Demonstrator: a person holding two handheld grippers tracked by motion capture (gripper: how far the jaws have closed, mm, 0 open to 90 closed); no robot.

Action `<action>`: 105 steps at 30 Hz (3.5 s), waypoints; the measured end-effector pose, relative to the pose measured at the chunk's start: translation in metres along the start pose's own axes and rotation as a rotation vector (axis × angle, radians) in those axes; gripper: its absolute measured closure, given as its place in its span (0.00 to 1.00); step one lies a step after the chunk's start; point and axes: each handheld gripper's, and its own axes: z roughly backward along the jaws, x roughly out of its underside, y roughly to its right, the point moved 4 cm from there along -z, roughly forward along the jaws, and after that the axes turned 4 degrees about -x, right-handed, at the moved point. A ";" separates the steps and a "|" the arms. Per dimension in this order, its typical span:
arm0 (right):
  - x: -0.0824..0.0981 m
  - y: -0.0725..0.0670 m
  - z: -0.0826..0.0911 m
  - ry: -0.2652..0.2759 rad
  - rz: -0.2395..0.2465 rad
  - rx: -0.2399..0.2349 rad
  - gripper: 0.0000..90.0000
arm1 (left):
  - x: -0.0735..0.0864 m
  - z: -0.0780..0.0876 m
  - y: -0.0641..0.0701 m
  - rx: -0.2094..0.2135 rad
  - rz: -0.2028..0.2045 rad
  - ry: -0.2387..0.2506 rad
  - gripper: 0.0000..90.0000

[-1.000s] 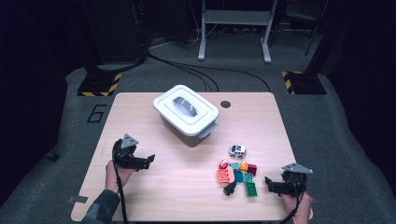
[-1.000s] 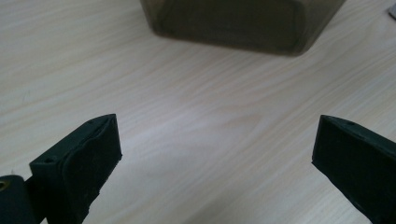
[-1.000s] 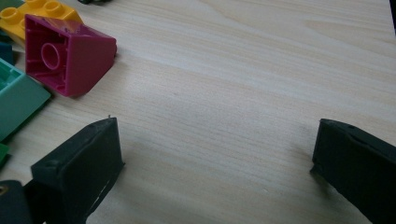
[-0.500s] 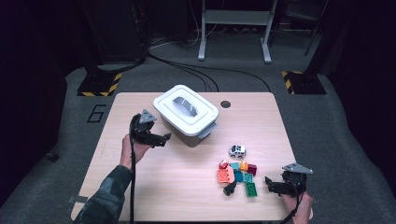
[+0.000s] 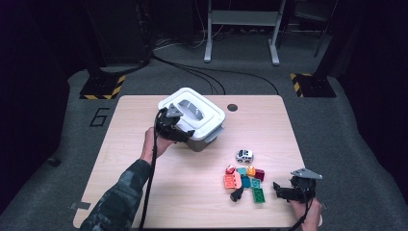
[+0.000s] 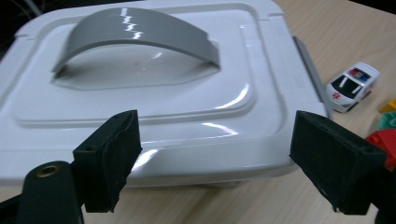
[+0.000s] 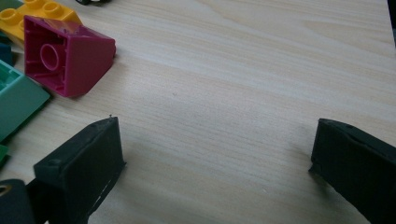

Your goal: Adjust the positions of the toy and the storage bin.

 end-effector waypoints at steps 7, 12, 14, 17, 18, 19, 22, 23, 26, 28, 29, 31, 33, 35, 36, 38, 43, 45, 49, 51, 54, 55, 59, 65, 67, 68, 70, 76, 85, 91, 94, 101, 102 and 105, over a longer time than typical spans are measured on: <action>0.000 0.000 0.000 0.002 -0.004 0.002 0.02 | -0.003 -0.004 0.027 0.081 -0.077 -0.016 0.31; 0.000 0.000 0.000 0.003 -0.004 0.003 0.02 | -0.004 -0.009 0.039 0.047 -0.097 -0.008 0.53; 0.000 0.000 0.000 0.003 -0.005 0.003 0.02 | -0.004 -0.008 0.040 0.055 -0.101 -0.001 0.61; 0.000 0.000 0.000 0.003 -0.005 0.003 0.02 | -0.006 -0.009 0.044 0.064 -0.104 0.003 0.68; 0.000 0.000 0.000 0.004 -0.005 0.004 0.02 | -0.006 -0.009 0.045 0.063 -0.105 0.007 0.70; 0.000 0.000 0.000 0.004 -0.005 0.004 0.02 | -0.007 -0.010 0.047 0.057 -0.104 0.006 0.72; 0.000 0.000 0.000 0.004 -0.006 0.004 0.02 | -0.008 -0.011 0.048 0.066 -0.085 0.010 0.73; 0.000 0.000 0.000 0.004 -0.006 0.004 0.02 | -0.009 -0.012 0.049 0.061 -0.075 0.016 0.73; 0.000 0.000 0.000 0.004 -0.007 0.005 0.02 | -0.010 -0.013 0.051 0.061 -0.060 0.018 0.73; 0.000 0.000 0.000 0.004 -0.006 0.005 0.02 | -0.012 -0.015 0.054 0.053 -0.058 0.015 0.73; 0.000 0.000 0.000 0.004 -0.006 0.005 0.03 | -0.013 -0.016 0.056 0.047 -0.050 0.014 0.73; 0.000 0.000 0.000 0.005 -0.007 0.005 0.03 | -0.015 -0.018 0.058 0.043 -0.046 0.017 0.73; 0.000 0.000 0.000 0.004 -0.006 0.006 0.03 | -0.018 -0.021 0.063 0.031 -0.030 0.018 0.73; 0.000 0.000 0.000 0.005 -0.006 0.006 0.03 | -0.021 -0.024 0.067 0.033 -0.021 0.011 0.73; 0.000 0.000 0.000 0.005 -0.006 0.006 0.03 | -0.023 -0.025 0.068 0.027 -0.017 0.010 0.72; 0.000 0.000 0.000 0.005 -0.006 0.006 0.03 | -0.026 -0.029 0.073 0.018 0.004 0.016 0.72; 0.000 0.000 0.000 0.005 -0.006 0.007 0.03 | -0.036 -0.038 0.080 -0.002 0.018 0.004 0.71; 0.000 0.001 0.000 0.006 -0.007 0.007 0.03 | -0.038 -0.039 0.080 -0.001 0.018 -0.003 0.71; 0.000 0.001 0.000 0.007 -0.007 0.006 0.03 | -0.038 -0.035 0.074 -0.004 0.010 0.008 0.65; 0.000 0.001 0.000 0.006 -0.007 0.007 0.03 | -0.037 -0.031 0.070 0.000 0.025 0.015 0.60; 0.000 0.000 0.001 0.006 -0.010 0.008 0.03 | -0.037 -0.020 0.061 -0.013 0.043 0.033 0.44; 0.000 0.000 0.001 0.005 -0.013 0.008 0.03 | -0.036 -0.015 0.055 -0.018 0.032 0.031 0.41; 0.000 0.000 0.001 0.006 -0.013 0.009 0.04 | -0.029 0.007 0.023 -0.064 0.074 0.065 0.32; 0.000 0.000 0.001 0.006 -0.013 0.010 0.04 | -0.013 0.026 -0.022 -0.119 0.143 0.081 0.26; 0.000 0.000 0.001 0.007 -0.013 0.010 0.04 | -0.006 0.032 -0.042 -0.142 0.170 0.081 0.25; 0.000 0.000 0.001 0.007 -0.013 0.010 0.04 | -0.004 0.033 -0.050 -0.147 0.186 0.083 0.25; 0.000 0.000 0.001 0.007 -0.013 0.010 0.04 | 0.000 0.034 -0.064 -0.158 0.206 0.068 0.25; 0.000 0.001 0.001 0.008 -0.015 0.011 0.04 | 0.017 0.028 -0.103 -0.196 0.266 0.037 0.30; 0.000 0.001 0.001 0.010 -0.013 0.012 0.05 | 0.029 0.007 -0.120 -0.112 0.331 0.036 0.41; 0.000 0.001 0.001 0.011 -0.013 0.012 0.05 | 0.029 -0.006 -0.115 -0.056 0.325 0.019 0.52; 0.000 0.001 0.001 0.012 -0.010 0.013 0.05 | 0.030 -0.005 -0.115 -0.056 0.342 0.024 0.56; 0.000 0.001 0.001 0.012 -0.010 0.013 0.05 | 0.031 0.002 -0.106 -0.057 0.343 -0.001 0.59; 0.000 0.001 0.001 0.012 -0.010 0.013 0.05 | 0.032 0.003 -0.104 -0.056 0.340 -0.003 0.59; 0.000 0.001 0.001 0.012 -0.010 0.013 0.05 | 0.031 0.005 -0.094 -0.065 0.326 -0.009 0.58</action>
